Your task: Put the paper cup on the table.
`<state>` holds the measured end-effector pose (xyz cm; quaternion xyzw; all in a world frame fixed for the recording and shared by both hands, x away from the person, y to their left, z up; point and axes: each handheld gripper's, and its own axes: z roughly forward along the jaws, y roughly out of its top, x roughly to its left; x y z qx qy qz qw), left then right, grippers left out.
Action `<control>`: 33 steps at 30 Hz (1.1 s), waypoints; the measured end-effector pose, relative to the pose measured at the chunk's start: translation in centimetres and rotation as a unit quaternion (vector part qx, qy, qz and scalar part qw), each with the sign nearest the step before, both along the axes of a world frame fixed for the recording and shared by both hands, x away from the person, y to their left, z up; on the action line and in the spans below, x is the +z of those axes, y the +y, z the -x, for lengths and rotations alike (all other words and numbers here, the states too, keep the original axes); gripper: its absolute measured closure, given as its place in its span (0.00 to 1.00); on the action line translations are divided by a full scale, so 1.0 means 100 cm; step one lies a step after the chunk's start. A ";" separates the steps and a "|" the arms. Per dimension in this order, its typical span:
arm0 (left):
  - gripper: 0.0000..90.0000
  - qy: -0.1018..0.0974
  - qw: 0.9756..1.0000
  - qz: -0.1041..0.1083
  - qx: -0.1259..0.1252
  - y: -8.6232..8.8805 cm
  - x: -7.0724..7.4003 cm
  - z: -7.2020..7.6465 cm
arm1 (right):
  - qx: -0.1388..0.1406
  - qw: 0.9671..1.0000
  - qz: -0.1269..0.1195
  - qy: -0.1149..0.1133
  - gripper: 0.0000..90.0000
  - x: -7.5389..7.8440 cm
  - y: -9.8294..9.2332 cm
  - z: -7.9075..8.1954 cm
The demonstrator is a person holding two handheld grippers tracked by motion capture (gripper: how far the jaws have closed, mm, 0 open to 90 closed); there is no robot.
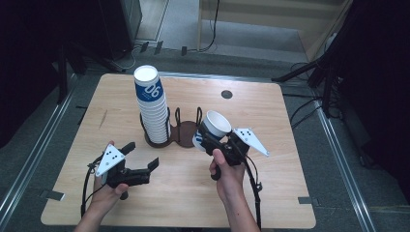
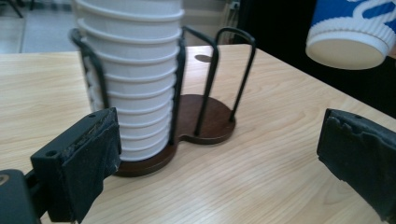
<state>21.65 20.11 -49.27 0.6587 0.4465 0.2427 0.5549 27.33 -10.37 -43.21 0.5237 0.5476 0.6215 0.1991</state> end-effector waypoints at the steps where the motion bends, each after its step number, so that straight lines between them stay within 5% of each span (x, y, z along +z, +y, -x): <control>1: 0.00 0.000 1.000 -0.001 0.005 0.003 -0.001 0.000 | 0.000 1.000 0.005 -0.003 0.21 -0.001 -0.001 -0.001; 12: 0.00 0.007 0.998 -0.023 0.056 0.033 -0.017 -0.001 | -0.028 0.996 0.082 -0.018 0.21 -0.021 -0.016 -0.014; 22: 0.00 0.012 0.996 -0.030 0.083 0.053 -0.027 -0.003 | -0.065 0.987 0.148 -0.025 0.21 -0.048 -0.033 -0.028; 33: 0.00 0.024 0.992 -0.041 0.118 0.087 -0.035 0.001 | -0.082 0.980 0.178 -0.042 0.21 -0.057 -0.045 -0.041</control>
